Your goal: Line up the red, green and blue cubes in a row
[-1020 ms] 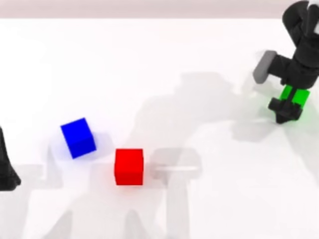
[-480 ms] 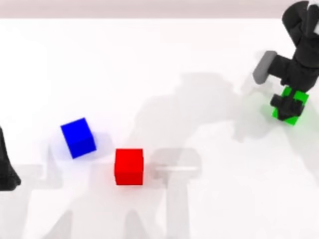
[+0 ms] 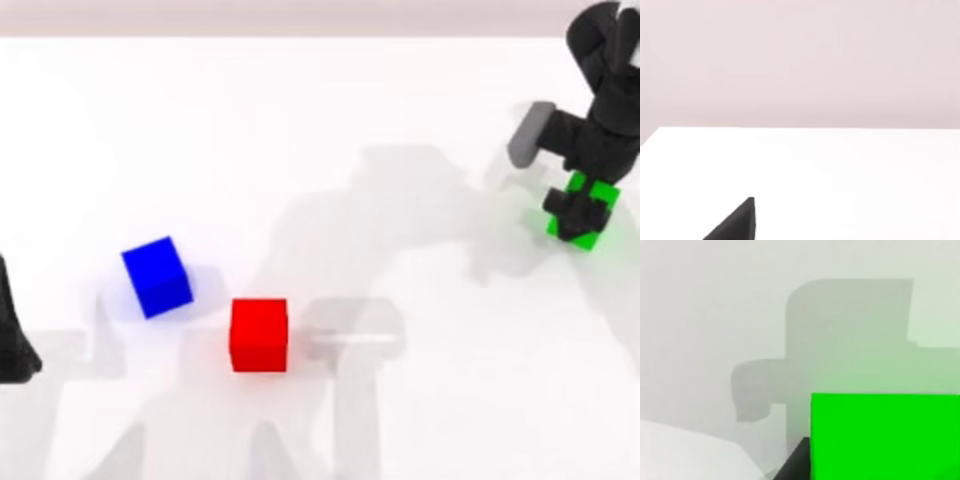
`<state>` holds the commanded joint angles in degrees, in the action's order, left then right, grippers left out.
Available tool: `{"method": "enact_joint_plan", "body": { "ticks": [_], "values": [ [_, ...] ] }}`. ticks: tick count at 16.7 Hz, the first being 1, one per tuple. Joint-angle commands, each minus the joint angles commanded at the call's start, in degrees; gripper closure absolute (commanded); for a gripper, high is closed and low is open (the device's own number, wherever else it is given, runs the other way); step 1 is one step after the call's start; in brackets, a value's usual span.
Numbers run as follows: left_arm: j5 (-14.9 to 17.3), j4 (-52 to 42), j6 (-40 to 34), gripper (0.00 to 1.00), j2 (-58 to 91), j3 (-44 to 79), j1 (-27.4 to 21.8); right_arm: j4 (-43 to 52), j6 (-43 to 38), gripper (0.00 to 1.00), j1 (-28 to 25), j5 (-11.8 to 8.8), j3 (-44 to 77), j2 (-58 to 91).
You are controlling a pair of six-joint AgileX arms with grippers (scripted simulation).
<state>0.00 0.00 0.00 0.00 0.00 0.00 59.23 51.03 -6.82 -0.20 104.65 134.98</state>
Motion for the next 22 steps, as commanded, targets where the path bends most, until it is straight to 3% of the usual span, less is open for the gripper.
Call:
{"method": "enact_joint_plan", "body": {
  "ticks": [7,14,17,22],
  "values": [
    [0.0,0.0,0.0,0.00,0.0,0.0,0.0,12.6,0.2,1.00,-0.5,0.0,9.6,-2.7],
    [0.0,0.0,0.0,0.00,0.0,0.0,0.0,13.5,-0.1,1.00,-1.0,-0.1,10.4,-3.0],
    [0.0,0.0,0.0,0.00,0.0,0.0,0.0,13.8,-1.1,1.00,-6.7,-0.1,10.0,-3.7],
    [0.0,0.0,0.0,0.00,0.0,0.0,0.0,14.5,-3.8,1.00,-25.7,-0.3,7.7,-6.0]
  ]
}}
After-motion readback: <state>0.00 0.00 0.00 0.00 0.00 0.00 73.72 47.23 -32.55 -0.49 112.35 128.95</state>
